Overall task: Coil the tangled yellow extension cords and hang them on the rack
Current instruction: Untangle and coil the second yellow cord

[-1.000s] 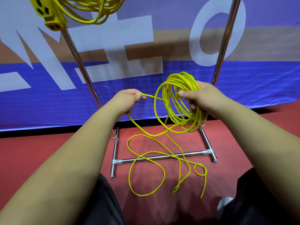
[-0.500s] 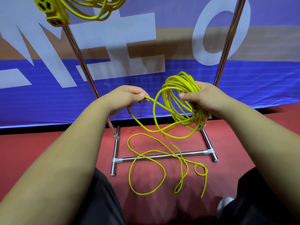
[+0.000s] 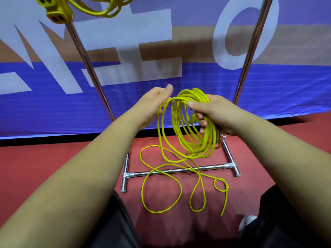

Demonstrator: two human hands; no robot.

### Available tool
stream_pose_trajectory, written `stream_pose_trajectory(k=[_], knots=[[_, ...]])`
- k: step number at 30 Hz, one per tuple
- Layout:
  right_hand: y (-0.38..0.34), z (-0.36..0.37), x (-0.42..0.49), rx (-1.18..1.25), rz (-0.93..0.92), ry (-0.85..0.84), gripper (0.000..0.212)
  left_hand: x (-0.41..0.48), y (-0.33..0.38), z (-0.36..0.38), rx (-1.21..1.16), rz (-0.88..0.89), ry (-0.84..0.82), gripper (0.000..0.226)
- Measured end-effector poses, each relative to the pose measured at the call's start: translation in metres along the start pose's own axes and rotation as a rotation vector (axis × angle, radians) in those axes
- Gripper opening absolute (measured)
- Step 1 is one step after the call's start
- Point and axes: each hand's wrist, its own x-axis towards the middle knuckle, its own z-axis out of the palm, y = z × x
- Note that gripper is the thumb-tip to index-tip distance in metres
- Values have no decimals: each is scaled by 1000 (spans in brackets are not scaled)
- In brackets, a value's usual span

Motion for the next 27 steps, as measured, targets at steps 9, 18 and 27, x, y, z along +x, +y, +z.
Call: stream_pose_trajectory(k=[9, 18, 27], knots=[[-10, 1, -4, 95, 75, -52, 20, 13, -14, 11, 602, 413, 12, 63], [-12, 9, -13, 124, 149, -177, 21, 4, 3, 18, 341, 316, -182, 54], [-17, 7, -12, 156, 169, -199, 16, 9, 8, 25, 215, 195, -167, 27]])
